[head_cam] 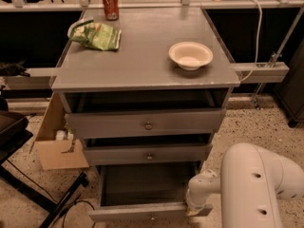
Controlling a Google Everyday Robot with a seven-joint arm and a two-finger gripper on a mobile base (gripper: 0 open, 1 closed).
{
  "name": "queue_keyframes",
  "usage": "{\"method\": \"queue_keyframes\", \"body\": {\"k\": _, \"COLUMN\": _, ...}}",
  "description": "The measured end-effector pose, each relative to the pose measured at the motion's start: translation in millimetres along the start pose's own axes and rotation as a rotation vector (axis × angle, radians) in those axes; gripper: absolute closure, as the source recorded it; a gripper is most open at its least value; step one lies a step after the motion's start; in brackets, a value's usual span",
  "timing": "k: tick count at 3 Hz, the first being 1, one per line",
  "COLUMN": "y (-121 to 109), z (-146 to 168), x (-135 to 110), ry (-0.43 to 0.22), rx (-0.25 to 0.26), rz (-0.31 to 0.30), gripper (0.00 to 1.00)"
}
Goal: Open bottom drawer
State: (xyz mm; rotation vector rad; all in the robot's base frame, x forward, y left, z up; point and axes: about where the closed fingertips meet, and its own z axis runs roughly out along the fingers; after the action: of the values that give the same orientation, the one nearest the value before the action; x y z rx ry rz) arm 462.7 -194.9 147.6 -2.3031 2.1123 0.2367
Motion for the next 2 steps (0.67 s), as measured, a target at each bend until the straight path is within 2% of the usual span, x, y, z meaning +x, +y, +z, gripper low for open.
{"method": "queue_keyframes", "body": {"k": 1, "y": 6.3, "z": -5.7, "x": 1.5, "ry": -0.012, "rx": 0.033, "rz": -0.008, "gripper": 1.0}}
{"method": "queue_keyframes", "body": {"k": 2, "y": 6.1, "z": -5.5, "x": 2.0, "ry": -0.014, "rx": 0.04, "rz": -0.01, "gripper": 1.0}}
